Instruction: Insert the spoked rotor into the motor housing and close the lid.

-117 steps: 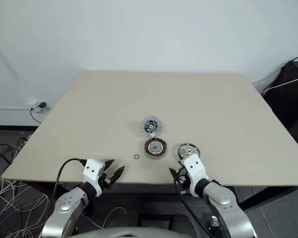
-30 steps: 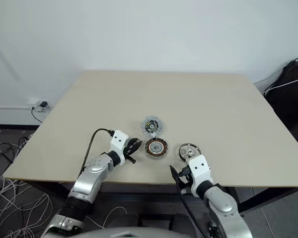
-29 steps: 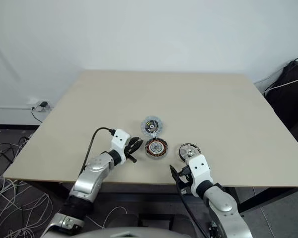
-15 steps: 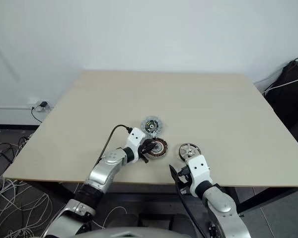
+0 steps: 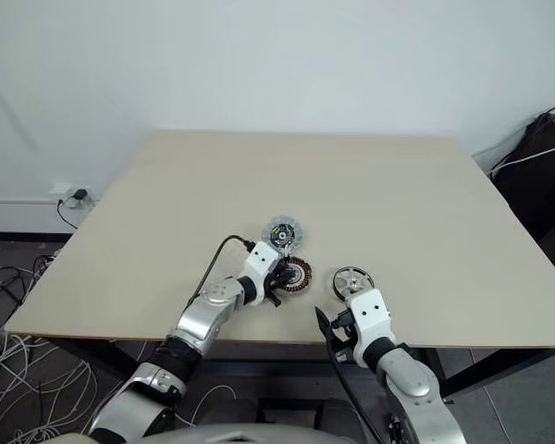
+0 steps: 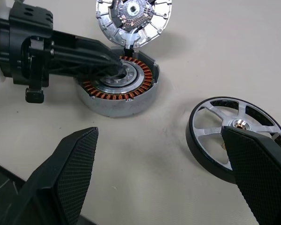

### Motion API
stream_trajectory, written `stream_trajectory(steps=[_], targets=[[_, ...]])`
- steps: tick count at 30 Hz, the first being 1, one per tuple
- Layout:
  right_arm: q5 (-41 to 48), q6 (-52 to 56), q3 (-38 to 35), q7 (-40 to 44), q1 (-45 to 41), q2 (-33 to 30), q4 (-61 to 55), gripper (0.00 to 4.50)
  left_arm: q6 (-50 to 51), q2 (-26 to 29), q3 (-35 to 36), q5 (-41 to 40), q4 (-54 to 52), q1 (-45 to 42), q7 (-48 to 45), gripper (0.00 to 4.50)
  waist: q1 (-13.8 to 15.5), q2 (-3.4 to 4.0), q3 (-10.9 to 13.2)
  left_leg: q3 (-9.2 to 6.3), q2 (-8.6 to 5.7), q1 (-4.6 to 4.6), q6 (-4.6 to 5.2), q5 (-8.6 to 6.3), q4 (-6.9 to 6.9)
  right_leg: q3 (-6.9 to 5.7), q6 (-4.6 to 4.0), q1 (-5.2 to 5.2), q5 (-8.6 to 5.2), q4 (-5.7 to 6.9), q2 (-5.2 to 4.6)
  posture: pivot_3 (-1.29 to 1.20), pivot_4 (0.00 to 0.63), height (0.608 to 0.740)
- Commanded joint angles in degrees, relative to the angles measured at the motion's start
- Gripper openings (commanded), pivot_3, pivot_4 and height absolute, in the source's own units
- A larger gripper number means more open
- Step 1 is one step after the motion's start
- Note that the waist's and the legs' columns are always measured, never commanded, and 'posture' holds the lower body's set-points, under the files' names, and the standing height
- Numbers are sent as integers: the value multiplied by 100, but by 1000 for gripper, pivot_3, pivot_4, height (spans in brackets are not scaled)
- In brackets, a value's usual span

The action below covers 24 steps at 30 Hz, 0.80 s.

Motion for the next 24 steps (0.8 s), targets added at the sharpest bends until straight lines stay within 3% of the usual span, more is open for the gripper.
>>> stream_trajectory(steps=[1, 5, 12, 15, 24], targets=[[-7, -140, -37, -50, -32, 14, -182, 4500, -134, -60, 19, 28, -113, -150, 22, 2324, 0, 0, 0, 0, 0, 0, 0, 0, 0, 0, 0, 0, 0, 0, 0, 0, 0, 740], [1, -152, -30, -42, -25, 3, -181, 4500, -202, -88, 117, -102, -319, -41, 19, 3637, 0, 0, 0, 0, 0, 0, -2, -2, 1, 0, 0, 0, 0, 0, -1, 0, 0, 740], [25, -156, -34, -2, -73, -19, -158, 4500, -329, -115, 426, -563, -1415, 466, -32, 3637, -8, 1, 0, 0, 1, -7, -4, -3, 1, 1, -1, -3, -1, 1, -2, 0, 0, 740], [15, -132, 13, 30, -149, -22, -132, 4500, -281, -95, 504, -761, -1958, 757, -61, 3028, -7, 2, -1, 0, 0, -6, -3, -4, 2, 1, -1, -6, 0, 0, -3, 0, 0, 740], [-175, 27, 117, -123, -471, 22, 130, 4500, -420, 358, 903, -961, -3013, 1799, 118, 28, -20, 10, -6, 0, 0, -1, -4, -3, 3, 1, -3, -4, -1, 2, 0, 0, 0, 740]])
